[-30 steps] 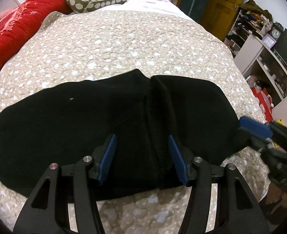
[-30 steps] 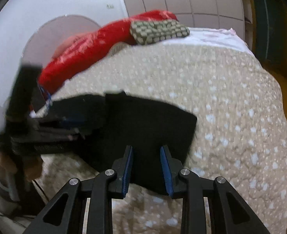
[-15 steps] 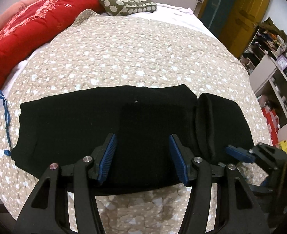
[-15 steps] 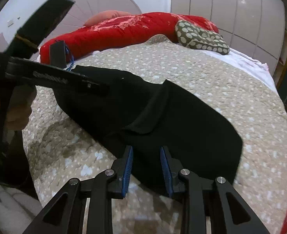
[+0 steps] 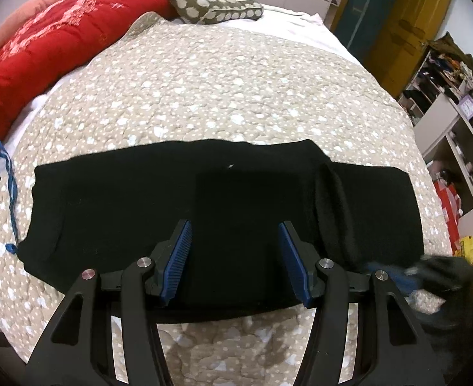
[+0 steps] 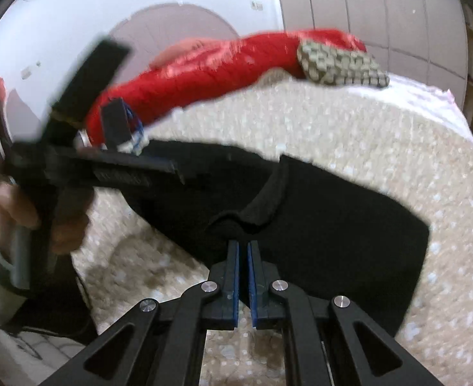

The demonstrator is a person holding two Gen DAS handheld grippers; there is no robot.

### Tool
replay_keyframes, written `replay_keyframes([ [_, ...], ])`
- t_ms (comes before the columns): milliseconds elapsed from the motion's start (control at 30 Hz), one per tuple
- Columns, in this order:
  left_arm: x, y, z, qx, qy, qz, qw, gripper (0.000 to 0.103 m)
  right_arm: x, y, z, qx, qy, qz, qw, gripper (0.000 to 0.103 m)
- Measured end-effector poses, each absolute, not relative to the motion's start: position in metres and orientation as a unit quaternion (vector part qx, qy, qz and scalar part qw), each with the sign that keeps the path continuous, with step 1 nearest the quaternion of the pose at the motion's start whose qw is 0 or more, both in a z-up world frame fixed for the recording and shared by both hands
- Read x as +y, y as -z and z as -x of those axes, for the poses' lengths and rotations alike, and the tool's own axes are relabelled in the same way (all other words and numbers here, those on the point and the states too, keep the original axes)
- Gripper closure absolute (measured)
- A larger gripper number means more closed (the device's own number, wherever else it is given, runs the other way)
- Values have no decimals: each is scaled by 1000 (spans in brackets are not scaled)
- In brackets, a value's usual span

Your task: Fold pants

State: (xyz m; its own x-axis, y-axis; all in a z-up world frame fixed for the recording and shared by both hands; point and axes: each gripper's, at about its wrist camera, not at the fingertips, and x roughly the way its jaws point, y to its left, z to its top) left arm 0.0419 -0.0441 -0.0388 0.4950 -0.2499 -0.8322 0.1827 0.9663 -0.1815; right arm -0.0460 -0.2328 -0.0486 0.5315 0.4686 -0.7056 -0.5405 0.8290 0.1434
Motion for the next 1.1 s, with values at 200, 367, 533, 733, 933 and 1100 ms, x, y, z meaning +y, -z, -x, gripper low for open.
replay_keyframes([
  [200, -42, 40, -36, 485, 127, 30, 865, 47, -237, 49, 40, 412, -289, 27, 864, 83],
  [367, -33, 43, -37, 489, 115, 45, 864, 47, -241, 18, 36, 373, -293, 2, 880, 83],
  [533, -26, 46, -38, 490, 103, 46, 865, 47, -222, 40, 2, 398, -238, 14, 886, 83],
  [733, -17, 49, -40, 491, 89, 50, 865, 47, -203, 54, -11, 412, -234, 31, 880, 81],
  [933, -5, 48, -41, 489, 75, 60, 867, 47, -211, 29, -2, 389, -256, 5, 885, 81],
  [1100, 1, 48, -40, 487, 71, 69, 868, 36, -217, 31, 2, 391, -255, -12, 884, 81],
])
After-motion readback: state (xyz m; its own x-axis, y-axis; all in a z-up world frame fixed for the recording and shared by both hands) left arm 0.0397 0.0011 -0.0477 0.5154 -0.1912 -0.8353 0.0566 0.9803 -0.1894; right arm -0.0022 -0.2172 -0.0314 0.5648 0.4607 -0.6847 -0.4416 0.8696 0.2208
